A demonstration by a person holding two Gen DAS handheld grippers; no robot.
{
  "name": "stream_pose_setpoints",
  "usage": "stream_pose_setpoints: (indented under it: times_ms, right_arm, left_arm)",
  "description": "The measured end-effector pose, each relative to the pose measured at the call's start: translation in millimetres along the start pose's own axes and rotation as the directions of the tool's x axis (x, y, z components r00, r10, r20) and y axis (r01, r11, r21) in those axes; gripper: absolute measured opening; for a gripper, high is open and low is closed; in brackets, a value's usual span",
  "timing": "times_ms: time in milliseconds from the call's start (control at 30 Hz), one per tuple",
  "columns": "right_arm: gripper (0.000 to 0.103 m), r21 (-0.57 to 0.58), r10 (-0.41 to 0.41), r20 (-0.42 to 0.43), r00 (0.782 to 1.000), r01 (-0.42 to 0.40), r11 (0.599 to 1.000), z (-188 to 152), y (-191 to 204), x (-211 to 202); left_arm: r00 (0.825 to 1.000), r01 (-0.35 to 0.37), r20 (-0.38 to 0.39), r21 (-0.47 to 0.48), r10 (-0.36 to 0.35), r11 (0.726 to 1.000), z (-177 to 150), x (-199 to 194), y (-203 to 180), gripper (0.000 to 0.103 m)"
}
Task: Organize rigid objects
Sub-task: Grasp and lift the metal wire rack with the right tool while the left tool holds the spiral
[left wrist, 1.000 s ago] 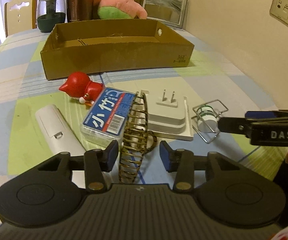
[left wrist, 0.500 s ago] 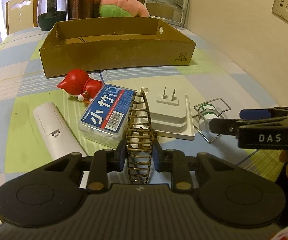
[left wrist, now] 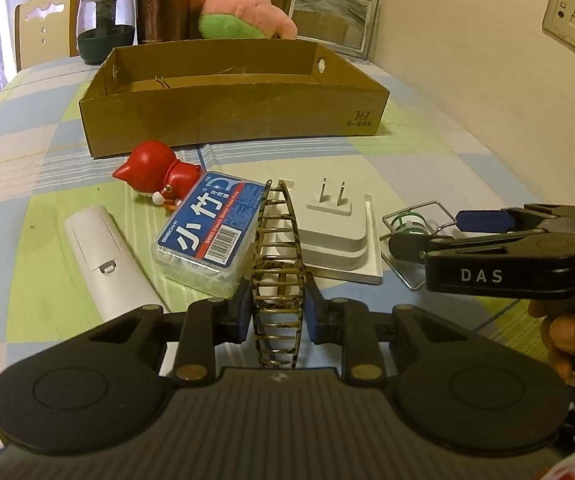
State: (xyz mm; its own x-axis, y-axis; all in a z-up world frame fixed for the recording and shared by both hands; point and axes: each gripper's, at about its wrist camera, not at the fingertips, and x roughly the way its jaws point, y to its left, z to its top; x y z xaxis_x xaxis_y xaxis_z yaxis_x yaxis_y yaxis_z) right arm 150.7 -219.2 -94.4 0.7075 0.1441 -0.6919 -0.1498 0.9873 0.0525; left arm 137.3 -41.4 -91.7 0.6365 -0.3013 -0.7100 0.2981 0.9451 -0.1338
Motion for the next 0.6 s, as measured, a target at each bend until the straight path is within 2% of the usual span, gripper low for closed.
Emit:
stream_pose_setpoints:
  times_ms: [200,600]
  right_arm:
    - [0.064,-0.020,0.010,0.005,1.000,-0.009,1.000,0.9,4.1,4.1]
    - [0.063,-0.012,0.003,0.025,1.000,-0.002,1.000,-0.7,4.9,0.7]
  left_arm:
    - [1.000,-0.006,-0.010,0.021,0.006,1.000,0.9,2.9,-1.4,0.022]
    - [1.000,-0.015,-0.015,-0.003,0.015,1.000,-2.7,3.4,0.8,0.022]
